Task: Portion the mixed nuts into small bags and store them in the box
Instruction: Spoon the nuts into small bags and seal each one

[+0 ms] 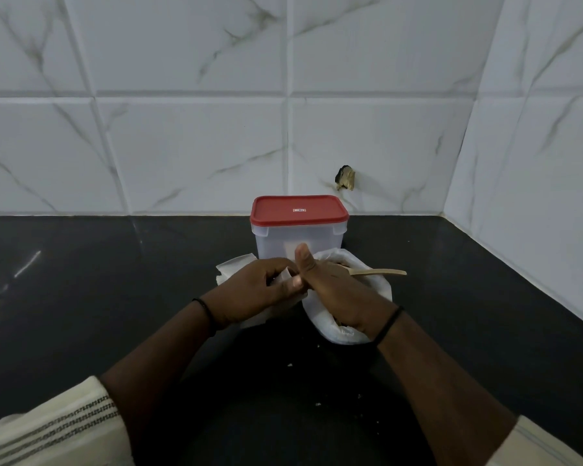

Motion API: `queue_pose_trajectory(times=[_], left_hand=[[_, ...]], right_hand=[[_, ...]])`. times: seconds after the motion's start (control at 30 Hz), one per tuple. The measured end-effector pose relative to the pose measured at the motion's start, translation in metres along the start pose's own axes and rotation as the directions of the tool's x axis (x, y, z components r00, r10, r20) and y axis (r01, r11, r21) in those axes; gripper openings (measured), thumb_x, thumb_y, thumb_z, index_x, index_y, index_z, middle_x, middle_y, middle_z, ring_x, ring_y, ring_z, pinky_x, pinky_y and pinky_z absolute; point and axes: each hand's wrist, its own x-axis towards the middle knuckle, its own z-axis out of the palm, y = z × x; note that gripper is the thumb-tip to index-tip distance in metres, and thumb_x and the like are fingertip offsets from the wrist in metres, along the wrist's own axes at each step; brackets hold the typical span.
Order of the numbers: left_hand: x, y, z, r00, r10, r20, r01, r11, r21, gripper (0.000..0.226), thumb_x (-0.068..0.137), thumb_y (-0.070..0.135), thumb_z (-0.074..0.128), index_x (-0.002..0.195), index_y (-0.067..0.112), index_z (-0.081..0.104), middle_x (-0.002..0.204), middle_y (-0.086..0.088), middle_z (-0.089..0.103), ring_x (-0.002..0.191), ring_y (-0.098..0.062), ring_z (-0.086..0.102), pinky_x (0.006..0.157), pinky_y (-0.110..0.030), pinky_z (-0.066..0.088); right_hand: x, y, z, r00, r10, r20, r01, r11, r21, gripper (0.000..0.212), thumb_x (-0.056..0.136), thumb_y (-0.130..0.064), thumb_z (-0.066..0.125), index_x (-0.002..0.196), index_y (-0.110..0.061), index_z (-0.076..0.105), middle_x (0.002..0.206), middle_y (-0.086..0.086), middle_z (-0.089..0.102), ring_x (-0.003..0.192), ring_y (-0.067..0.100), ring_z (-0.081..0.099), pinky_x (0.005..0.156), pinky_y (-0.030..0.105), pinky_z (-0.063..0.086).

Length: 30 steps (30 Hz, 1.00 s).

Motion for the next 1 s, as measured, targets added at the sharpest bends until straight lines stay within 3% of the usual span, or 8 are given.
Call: queue_pose_trajectory(times=[0.17,0.3,0.4,0.53,0.7,0.77,0.9,1.0], left_hand=[[-0.001,-0.001,0.002,1.000,-0.022,-0.010,0.022,1.000,0.002,0.082,0.073,0.085,0.045,0.114,0.018,0.066,0.110,-0.006,0.069,0.102,-0.025,0.065,0.092,-0.049,0.050],[-0.001,0.003,-0.002,1.000,-0.006,-0.024,0.006,1.000,-0.007,0.080,0.065,0.090,0.045,0.105,0.025,0.067,0.102,0.000,0.071,0.093,-0.014,0.065,0.085,-0.031,0.053],[-0.002,0.004,-0.002,0.999,-0.034,0.011,0.034,0.999,-0.035,0.067,0.075,0.074,0.056,0.111,0.018,0.067,0.104,0.000,0.071,0.093,-0.014,0.066,0.081,-0.028,0.054],[-0.002,0.003,-0.001,0.996,-0.067,0.052,0.071,0.995,-0.074,0.035,0.085,0.037,0.073,0.113,0.018,0.068,0.105,0.001,0.072,0.094,-0.009,0.067,0.082,-0.022,0.054],[-0.002,0.002,-0.001,0.999,-0.051,-0.005,0.051,0.998,0.032,0.040,0.076,0.044,0.078,0.110,0.026,0.067,0.102,0.008,0.071,0.095,-0.007,0.065,0.084,-0.025,0.053],[-0.002,0.004,-0.002,0.995,-0.022,-0.095,0.033,0.992,0.120,0.040,0.075,0.046,0.079,0.108,0.028,0.065,0.097,0.011,0.069,0.089,-0.004,0.063,0.079,-0.024,0.050],[-0.001,0.002,-0.003,0.970,0.058,-0.237,0.001,0.970,0.244,0.047,0.069,0.061,0.073,0.100,0.028,0.065,0.093,0.012,0.065,0.085,-0.005,0.061,0.076,-0.031,0.052],[-0.001,-0.002,-0.001,0.941,0.070,-0.332,0.032,0.956,0.293,0.055,0.064,0.073,0.063,0.096,0.028,0.063,0.090,0.012,0.063,0.082,-0.003,0.058,0.073,-0.030,0.051]], right_hand=[[-0.007,-0.006,-0.002,0.996,0.008,0.087,-0.004,0.999,-0.041,0.064,0.070,-0.073,0.007,0.108,-0.045,0.050,0.148,0.018,0.047,0.136,0.027,0.042,0.096,0.017,0.034],[-0.003,-0.002,0.003,0.994,0.002,0.109,0.014,0.990,-0.143,0.108,0.071,-0.071,0.003,0.143,-0.005,0.048,0.147,0.020,0.048,0.139,0.034,0.038,0.117,0.044,0.017],[-0.003,-0.002,0.002,0.996,-0.003,0.088,0.013,0.993,-0.118,0.098,0.072,-0.070,0.007,0.135,-0.014,0.056,0.147,0.019,0.049,0.139,0.032,0.038,0.114,0.037,0.024],[-0.003,-0.003,-0.001,0.998,-0.006,0.056,0.005,1.000,0.013,0.069,0.057,-0.095,0.013,0.083,-0.043,0.050,0.139,0.015,0.057,0.135,0.028,0.046,0.110,0.033,0.031],[0.003,0.007,0.001,0.997,-0.066,-0.034,0.071,0.980,0.184,0.094,0.064,-0.097,0.031,0.076,-0.014,0.073,0.098,0.016,0.073,0.106,0.035,0.066,0.107,0.050,0.043],[0.006,0.010,-0.001,0.995,-0.088,-0.037,0.094,0.975,0.201,0.091,0.062,-0.100,0.030,0.070,-0.023,0.077,0.081,0.001,0.075,0.095,0.023,0.070,0.104,0.049,0.046],[0.012,0.012,-0.006,0.986,-0.134,-0.096,0.142,0.986,0.082,0.101,0.062,-0.102,0.012,0.082,-0.029,0.079,0.092,-0.009,0.076,0.099,0.004,0.068,0.104,0.037,0.044],[0.010,0.014,-0.018,0.933,-0.170,-0.318,0.191,0.981,0.034,0.091,0.079,-0.089,0.015,0.076,-0.025,0.080,0.078,-0.010,0.076,0.082,0.002,0.071,0.092,0.033,0.050]])
